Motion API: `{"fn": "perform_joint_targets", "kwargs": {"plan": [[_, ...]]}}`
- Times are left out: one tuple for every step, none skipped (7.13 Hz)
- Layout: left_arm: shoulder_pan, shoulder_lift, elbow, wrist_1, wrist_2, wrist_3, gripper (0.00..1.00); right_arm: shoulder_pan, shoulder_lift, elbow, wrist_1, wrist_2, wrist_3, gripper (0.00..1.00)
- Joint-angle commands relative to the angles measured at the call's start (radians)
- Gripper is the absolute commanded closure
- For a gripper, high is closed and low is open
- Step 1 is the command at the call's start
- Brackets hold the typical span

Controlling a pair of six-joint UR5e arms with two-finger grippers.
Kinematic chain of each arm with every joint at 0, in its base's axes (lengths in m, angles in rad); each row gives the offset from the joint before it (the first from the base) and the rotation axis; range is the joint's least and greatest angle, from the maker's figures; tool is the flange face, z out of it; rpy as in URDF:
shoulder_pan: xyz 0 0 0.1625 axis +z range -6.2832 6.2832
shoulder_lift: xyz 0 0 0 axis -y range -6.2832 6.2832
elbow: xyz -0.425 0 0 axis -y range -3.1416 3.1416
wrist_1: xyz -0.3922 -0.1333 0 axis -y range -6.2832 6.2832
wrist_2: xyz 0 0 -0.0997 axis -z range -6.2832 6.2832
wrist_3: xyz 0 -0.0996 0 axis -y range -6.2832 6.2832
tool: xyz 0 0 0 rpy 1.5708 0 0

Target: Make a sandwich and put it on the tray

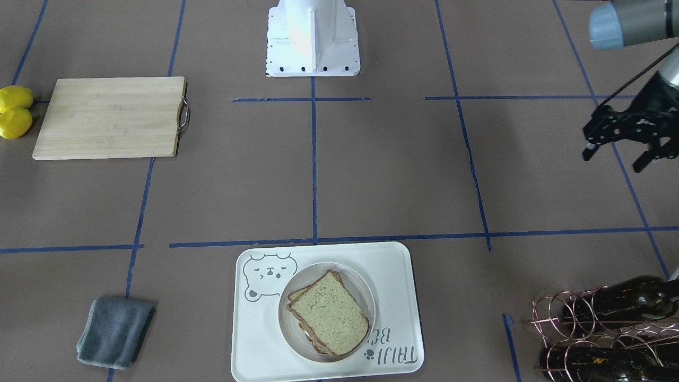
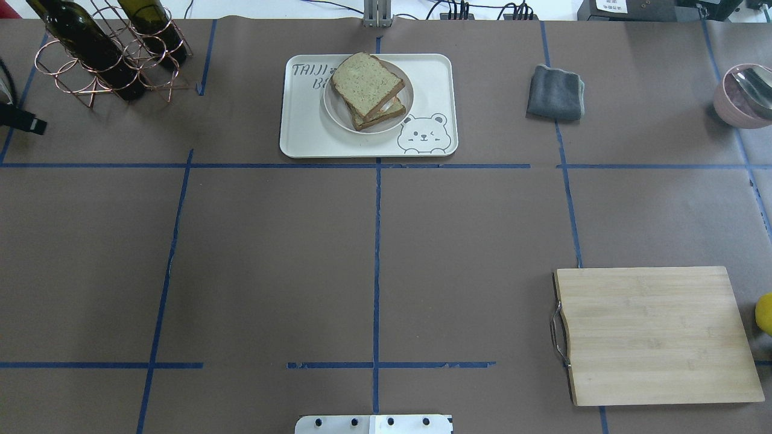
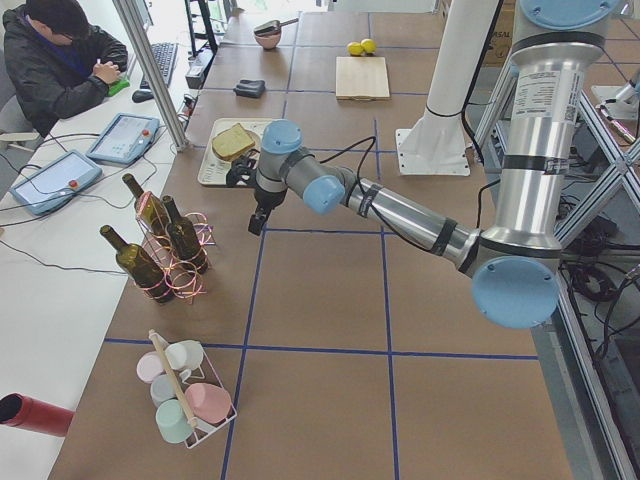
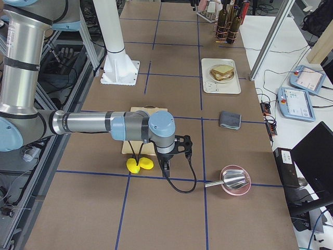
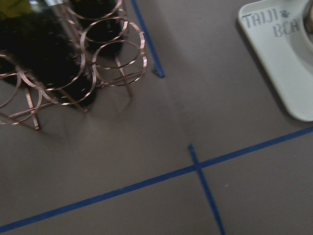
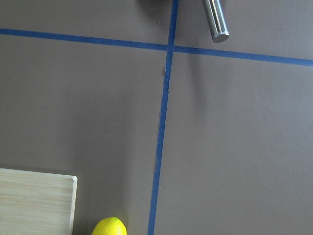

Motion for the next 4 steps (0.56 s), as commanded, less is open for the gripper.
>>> {"fn": "perform_joint_targets", "kwargs": {"plan": [[-0.165, 0.106, 0.018, 0.028, -0.033, 0.222, 0.00, 0.000, 0.024, -0.002, 0.000, 0.000, 0.003, 0.00], [-0.217, 0.138, 0.023, 0.082, -0.068, 0.226, 0.00, 0.000, 0.025, -0.002, 0.001, 0.003, -0.013, 0.00], [-0.231, 0.139, 0.030, 0.187, -0.083, 0.238, 0.00, 0.000, 0.024, -0.005, -0.003, 0.011, 0.002, 0.00], [-0.231, 0.140, 0.053, 0.235, -0.085, 0.275, 0.00, 0.000, 0.024, -0.012, -0.002, 0.017, 0.002, 0.00]]}}
